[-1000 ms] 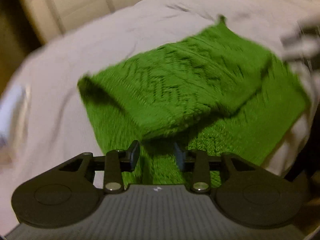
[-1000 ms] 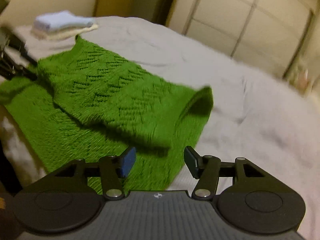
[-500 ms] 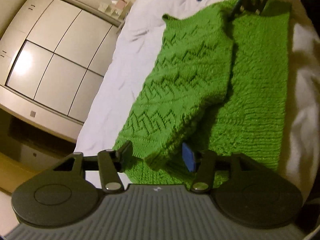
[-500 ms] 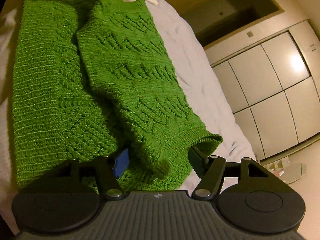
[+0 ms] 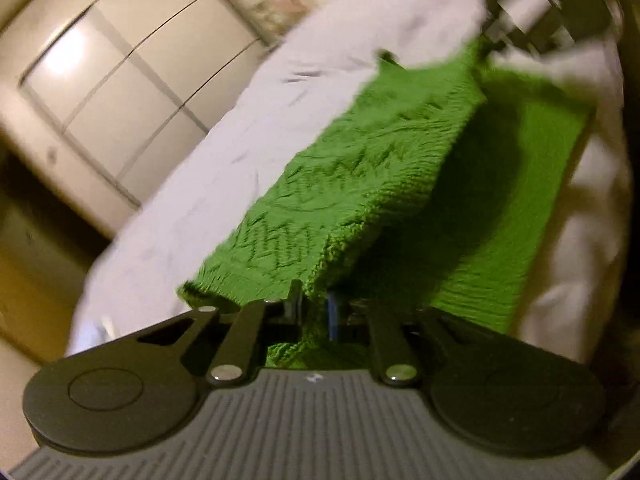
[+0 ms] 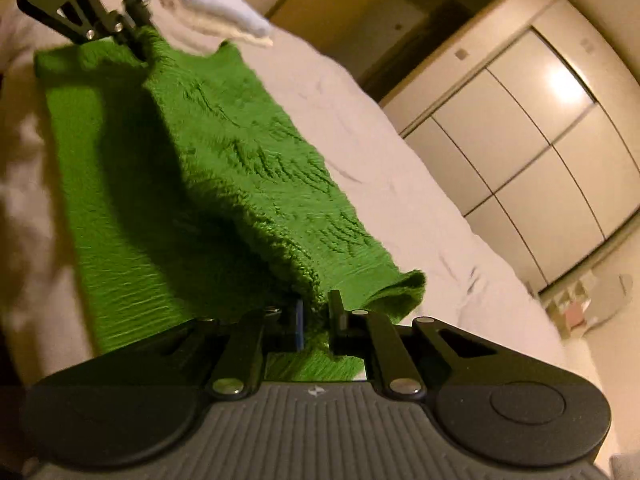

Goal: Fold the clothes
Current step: 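Carry the held hem over the vest toward the collar with both grippers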

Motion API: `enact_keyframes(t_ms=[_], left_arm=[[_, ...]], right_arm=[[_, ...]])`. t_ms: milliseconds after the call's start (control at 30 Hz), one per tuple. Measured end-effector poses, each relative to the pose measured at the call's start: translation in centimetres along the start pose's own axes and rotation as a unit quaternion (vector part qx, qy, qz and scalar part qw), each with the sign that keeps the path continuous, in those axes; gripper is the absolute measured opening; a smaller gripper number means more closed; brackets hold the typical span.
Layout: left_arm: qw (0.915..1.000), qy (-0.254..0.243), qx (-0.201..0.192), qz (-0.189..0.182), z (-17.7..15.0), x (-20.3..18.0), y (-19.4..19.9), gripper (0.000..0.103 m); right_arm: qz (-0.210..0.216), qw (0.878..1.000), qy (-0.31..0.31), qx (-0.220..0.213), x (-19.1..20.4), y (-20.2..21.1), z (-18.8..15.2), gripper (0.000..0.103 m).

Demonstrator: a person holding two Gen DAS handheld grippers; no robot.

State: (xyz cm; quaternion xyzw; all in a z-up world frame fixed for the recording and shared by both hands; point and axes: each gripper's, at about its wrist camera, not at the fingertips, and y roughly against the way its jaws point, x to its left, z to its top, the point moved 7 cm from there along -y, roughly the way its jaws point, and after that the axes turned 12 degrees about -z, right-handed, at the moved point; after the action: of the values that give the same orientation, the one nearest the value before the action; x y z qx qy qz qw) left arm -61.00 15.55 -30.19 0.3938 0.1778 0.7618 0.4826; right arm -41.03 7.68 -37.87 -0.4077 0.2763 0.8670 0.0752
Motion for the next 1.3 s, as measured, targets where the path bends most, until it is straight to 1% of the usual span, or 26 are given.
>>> enact_keyframes(t_ms=[67,133,200,333,400,533,600,633,667,700,733,800,833,867,967,1000,1033,1067,1167,1233,1300], left_arm=[[0.9999,0.012,0.009,-0.001,-0.9,-0.7,0.5,0.011],[0.9997,0.006,0.024,0.005,-1.6,-1.5,0.1,0.011],[0.9995,-0.001,0.029,0.014,-1.5,-1.8,0.0,0.011],[0.9997,0.017,0.007,0.017,-0.7,-1.4,1.2,0.011],[0.9997,0.021,0.005,0.013,-0.8,-1.3,1.3,0.011],[0.999,0.004,0.044,0.009,-2.3,-2.3,-0.3,0.012],[0.9986,-0.012,0.051,0.01,-2.4,-2.8,-0.6,0.012],[0.9985,-0.015,0.052,0.007,-2.4,-2.8,-0.5,0.015],[0.9988,-0.009,0.049,-0.002,-2.2,-2.5,0.0,0.017],[0.9989,0.002,0.044,-0.014,-2.1,-2.0,0.5,0.018],[0.9989,0.012,0.038,-0.026,-2.0,-1.6,1.1,0.018],[0.9974,0.053,0.024,-0.043,-1.8,0.0,2.5,0.018],[0.9958,0.077,0.013,-0.049,-1.6,0.8,3.1,0.018],[0.9934,0.102,-0.001,-0.052,-1.2,1.7,3.6,0.018],[0.9815,0.17,-0.045,-0.076,0.8,3.0,4.4,0.018],[0.9784,0.18,-0.054,-0.086,1.6,2.7,4.0,0.018],[0.9779,0.179,-0.056,-0.093,2.4,2.0,3.3,0.018],[0.9784,0.174,-0.055,-0.097,3.1,1.3,2.5,0.018],[0.9814,0.168,-0.018,-0.091,2.2,-0.4,-0.3,0.018],[0.9826,0.165,0.009,-0.084,1.3,-1.5,-2.1,0.019],[0.9794,0.182,0.01,-0.085,0.0,-1.4,-2.4,0.018]], right_arm=[[0.006,1.0,-0.019,0.001,0.3,1.4,-0.4,0.009],[0.012,0.999,-0.037,0.002,0.6,2.7,-0.8,0.009],[0.011,0.999,-0.032,0.006,1.3,3.0,-1.1,0.009],[0.017,0.999,-0.039,0.014,1.5,3.0,-1.2,0.009],[0.021,0.999,-0.043,0.017,1.5,3.1,-1.3,0.009],[0.027,0.998,-0.051,0.025,1.7,3.1,-1.4,0.012],[0.027,0.998,-0.05,0.027,1.7,3.0,-1.4,0.016],[0.025,0.998,-0.048,0.029,1.7,3.0,-1.4,0.017],[0.029,0.998,-0.053,0.034,1.4,2.9,-1.3,0.027],[0.031,0.997,-0.062,0.04,1.0,2.7,-1.3,0.035],[0.035,0.995,-0.077,0.046,0.3,2.7,-1.4,0.036],[0.056,0.989,-0.127,0.051,-1.5,3.3,-1.4,0.035],[0.079,0.986,-0.143,0.025,-2.3,4.0,-1.2,0.035],[0.09,0.979,-0.183,0.019,-3.4,4.2,-0.8,0.036],[0.126,0.948,-0.292,-0.002,-5.7,4.3,0.6,0.038],[0.139,0.936,-0.325,-0.008,-6.2,4.1,1.1,0.038],[0.15,0.927,-0.344,-0.012,-6.1,3.7,1.6,0.038],[0.154,0.924,-0.35,-0.011,-5.9,3.4,2.0,0.038],[0.16,0.924,-0.347,0.005,-4.0,1.8,2.6,0.038],[0.161,0.928,-0.336,0.035,-2.1,0.8,1.4,0.038],[0.158,0.93,-0.327,0.051,-1.1,-0.2,-0.3,0.034]])
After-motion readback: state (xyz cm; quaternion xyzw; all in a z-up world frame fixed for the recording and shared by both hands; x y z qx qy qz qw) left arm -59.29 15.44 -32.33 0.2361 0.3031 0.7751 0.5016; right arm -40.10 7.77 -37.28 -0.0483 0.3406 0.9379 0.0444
